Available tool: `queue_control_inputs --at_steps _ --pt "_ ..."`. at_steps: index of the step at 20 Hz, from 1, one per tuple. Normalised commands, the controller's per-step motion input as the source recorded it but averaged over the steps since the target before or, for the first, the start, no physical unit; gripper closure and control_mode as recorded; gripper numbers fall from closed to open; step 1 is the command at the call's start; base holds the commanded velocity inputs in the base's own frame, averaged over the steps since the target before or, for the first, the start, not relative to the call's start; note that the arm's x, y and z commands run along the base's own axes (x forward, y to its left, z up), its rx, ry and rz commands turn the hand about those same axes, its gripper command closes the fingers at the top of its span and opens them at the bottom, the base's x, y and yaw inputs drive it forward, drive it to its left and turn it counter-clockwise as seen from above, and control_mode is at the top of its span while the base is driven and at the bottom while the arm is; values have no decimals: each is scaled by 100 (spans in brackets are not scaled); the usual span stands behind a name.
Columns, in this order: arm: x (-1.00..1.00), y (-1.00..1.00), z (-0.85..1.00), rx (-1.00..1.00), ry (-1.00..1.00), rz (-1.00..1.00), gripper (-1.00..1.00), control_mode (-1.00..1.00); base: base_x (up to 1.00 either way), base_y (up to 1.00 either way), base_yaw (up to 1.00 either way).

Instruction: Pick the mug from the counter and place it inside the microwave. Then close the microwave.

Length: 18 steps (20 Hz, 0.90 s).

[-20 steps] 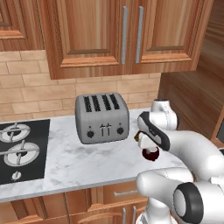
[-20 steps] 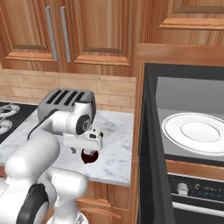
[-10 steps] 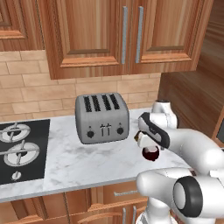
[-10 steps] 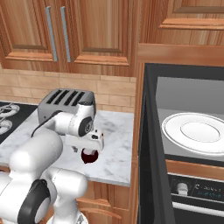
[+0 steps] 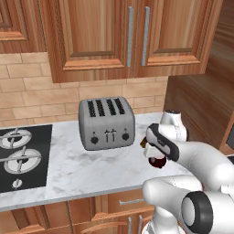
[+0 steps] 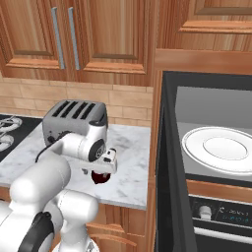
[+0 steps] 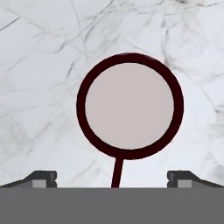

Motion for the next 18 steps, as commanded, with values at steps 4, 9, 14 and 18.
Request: queue_control_inputs --at_steps 4,9,14,18 --pt "0 0 -10 0 0 0 -100 -100 0 0 0" --pt "0 0 -7 0 0 0 -100 -100 0 0 0" --pt "0 -8 -3 0 0 -1 -100 -100 0 0 0" --pt "0 -7 0 0 0 -1 -100 -100 0 0 0"
